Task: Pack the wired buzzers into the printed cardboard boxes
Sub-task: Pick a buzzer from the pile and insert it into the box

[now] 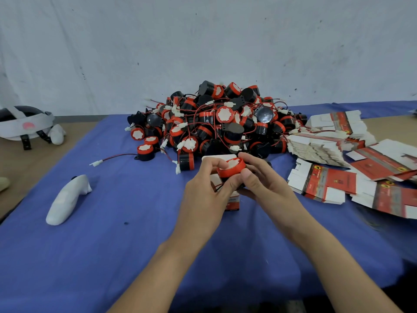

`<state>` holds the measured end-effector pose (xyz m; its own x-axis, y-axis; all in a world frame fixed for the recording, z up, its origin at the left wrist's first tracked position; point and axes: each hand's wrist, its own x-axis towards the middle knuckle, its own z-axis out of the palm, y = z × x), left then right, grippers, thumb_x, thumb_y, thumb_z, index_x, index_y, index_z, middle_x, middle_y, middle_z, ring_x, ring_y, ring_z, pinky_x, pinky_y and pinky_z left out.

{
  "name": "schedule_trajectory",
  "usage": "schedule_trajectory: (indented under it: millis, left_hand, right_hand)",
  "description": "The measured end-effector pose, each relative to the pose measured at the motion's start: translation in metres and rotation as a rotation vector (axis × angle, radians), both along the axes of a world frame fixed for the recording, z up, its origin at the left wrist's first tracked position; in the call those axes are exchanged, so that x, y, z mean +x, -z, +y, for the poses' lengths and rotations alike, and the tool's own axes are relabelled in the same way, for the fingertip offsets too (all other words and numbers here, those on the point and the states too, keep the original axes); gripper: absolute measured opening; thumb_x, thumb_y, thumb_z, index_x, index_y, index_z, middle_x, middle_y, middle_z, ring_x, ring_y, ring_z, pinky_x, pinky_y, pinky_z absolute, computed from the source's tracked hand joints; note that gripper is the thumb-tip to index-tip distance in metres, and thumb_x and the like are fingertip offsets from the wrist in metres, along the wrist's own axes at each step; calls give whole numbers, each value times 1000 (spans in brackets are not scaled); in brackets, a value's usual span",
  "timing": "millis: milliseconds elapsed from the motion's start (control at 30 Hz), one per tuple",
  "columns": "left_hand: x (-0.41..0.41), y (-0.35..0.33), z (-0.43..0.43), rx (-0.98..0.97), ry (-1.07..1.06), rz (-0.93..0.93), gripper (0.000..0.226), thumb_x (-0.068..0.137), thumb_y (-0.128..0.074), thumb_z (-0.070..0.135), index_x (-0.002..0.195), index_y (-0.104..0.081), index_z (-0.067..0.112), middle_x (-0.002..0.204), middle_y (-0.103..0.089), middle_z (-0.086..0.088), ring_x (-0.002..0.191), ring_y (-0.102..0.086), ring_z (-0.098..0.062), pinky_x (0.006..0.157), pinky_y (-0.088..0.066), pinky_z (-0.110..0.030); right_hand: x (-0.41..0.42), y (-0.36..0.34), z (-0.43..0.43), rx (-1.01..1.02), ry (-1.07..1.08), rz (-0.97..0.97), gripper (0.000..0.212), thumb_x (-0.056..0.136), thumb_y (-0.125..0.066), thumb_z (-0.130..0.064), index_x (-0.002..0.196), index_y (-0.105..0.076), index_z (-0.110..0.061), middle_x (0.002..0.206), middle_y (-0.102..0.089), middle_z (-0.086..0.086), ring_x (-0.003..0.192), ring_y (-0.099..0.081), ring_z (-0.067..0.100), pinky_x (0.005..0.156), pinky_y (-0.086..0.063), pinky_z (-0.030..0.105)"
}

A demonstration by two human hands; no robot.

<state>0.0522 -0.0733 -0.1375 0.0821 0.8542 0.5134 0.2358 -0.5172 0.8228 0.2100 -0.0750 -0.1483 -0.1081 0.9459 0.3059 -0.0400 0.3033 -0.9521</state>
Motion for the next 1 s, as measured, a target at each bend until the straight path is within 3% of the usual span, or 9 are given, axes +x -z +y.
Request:
schedule_trajectory:
  millis: [133, 267, 367, 500, 600, 733, 900, 1000]
  left_hand:
    - [1, 0, 0, -55, 71, -102, 37, 80, -65, 69, 100, -56, 39, 97, -70, 24, 85, -71, 1, 60, -51, -9]
    - [-2, -1, 1, -73, 103, -93, 20, 86, -65, 55, 100, -60, 42, 99, -71, 23, 90, -70, 1, 66, -51, -8]
    - [-4, -2, 1, -61, 123, -48, 17, 97, -60, 40, 113, -64, 42, 110, -68, 27, 102, -64, 8, 76, -48, -6]
    - [-3, -6, -2, -108, 135, -127, 16, 101, -57, 35, 114, -65, 41, 106, -71, 19, 72, -61, 8, 58, -46, -10]
    - [-2, -10, -2, -147, 107, -205, 6, 97, -63, 36, 101, -67, 35, 95, -72, 16, 67, -60, 6, 56, -47, -14]
    - [0, -15, -2, -183, 115, -240, 10, 95, -67, 35, 91, -67, 25, 82, -69, 15, 50, -53, -1, 51, -45, -14]
    - [2, -17, -2, -187, 186, -180, 10, 98, -64, 27, 88, -65, 28, 82, -70, 13, 51, -53, 0, 54, -48, -14]
    - [3, -15, -2, -158, 208, -116, 16, 100, -61, 20, 87, -62, 29, 77, -68, 19, 53, -52, 2, 52, -46, -16]
  right_hand:
    - [-2, 1, 0, 2, 2, 42, 66, 78, -71, -69, 136, -58, -40, 123, -70, -6, 119, -66, 16, 97, -55, 28]
    - [-5, 0, 0, -24, -13, 104, 52, 90, -65, -50, 138, -56, -33, 126, -70, -4, 119, -66, 16, 94, -54, 25]
    - [-5, -5, 0, -54, 16, 234, 50, 87, -63, -42, 134, -61, -26, 125, -71, 2, 116, -68, 20, 91, -56, 29]
    - [-4, -14, -2, -132, 36, 442, 51, 85, -63, -43, 130, -63, -22, 124, -71, 11, 112, -70, 28, 83, -59, 30]
    - [-4, -17, -3, -173, 35, 532, 48, 91, -59, -42, 129, -64, -12, 123, -71, 17, 113, -69, 31, 86, -60, 32]
    - [-8, -19, -3, -242, 18, 637, 59, 91, -55, -50, 127, -62, -3, 123, -70, 19, 109, -71, 26, 85, -60, 30]
    - [-12, -17, -4, -333, -57, 754, 50, 105, -38, -48, 116, -67, -8, 110, -74, 10, 87, -72, 15, 74, -59, 25]
    - [-15, -17, -4, -392, -72, 823, 51, 106, -35, -46, 112, -69, -8, 112, -74, 11, 86, -72, 16, 71, -60, 25]
